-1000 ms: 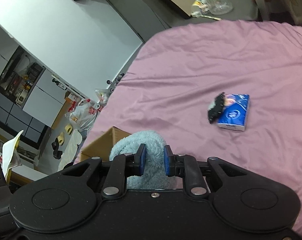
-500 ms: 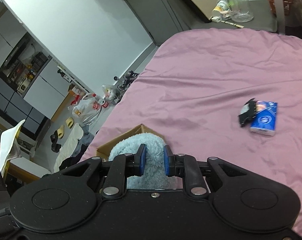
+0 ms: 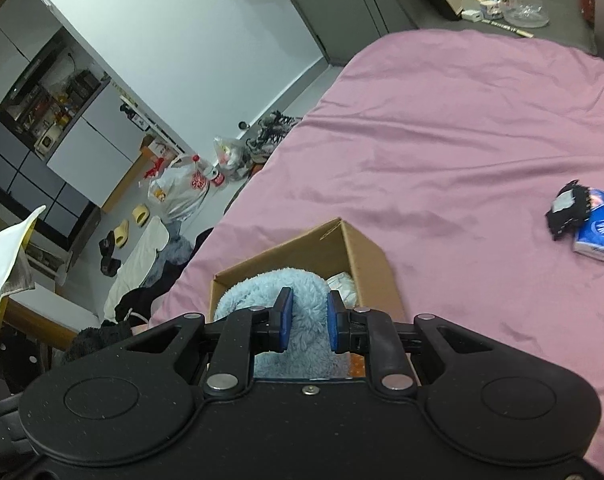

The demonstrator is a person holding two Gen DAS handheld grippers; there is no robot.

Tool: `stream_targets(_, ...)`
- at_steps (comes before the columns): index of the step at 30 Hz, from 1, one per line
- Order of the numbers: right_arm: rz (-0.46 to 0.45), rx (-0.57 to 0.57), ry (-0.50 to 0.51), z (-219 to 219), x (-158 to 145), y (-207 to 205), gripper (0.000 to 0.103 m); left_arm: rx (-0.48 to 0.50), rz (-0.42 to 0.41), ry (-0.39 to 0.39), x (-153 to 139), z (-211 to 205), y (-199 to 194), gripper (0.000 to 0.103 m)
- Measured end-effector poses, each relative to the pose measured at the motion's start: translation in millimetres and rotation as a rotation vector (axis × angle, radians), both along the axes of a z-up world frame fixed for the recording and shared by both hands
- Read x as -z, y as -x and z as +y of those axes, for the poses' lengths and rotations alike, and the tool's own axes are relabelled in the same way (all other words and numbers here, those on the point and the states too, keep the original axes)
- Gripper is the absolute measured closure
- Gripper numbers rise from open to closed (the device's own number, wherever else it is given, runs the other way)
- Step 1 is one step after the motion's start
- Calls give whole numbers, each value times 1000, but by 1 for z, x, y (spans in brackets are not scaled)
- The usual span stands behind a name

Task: Organize soft objects
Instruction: 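Carry the grey plush into the box with both tools and release it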

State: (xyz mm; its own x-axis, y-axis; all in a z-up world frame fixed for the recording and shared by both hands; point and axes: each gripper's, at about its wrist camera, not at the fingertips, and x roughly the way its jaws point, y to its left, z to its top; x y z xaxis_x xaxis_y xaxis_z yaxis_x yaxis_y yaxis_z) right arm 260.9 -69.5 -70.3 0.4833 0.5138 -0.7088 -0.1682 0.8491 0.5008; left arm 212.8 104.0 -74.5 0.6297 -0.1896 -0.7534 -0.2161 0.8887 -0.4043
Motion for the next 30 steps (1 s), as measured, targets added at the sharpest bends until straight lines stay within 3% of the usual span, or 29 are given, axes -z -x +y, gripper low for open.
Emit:
stream_targets(6, 36, -17, 23, 15, 14, -5, 85, -7, 62, 35, 20, 19, -7, 86)
stream_targets(15, 90, -41, 10, 20, 25, -7, 83, -32, 77, 39, 20, 30, -10, 83)
stream_targets(24, 74, -66, 1, 4, 11, -1, 82, -56, 64, 26, 13, 30, -13, 78)
stream_targets(30, 45, -60, -7, -23, -3, 6, 77, -40, 45, -8, 5, 20, -10, 65)
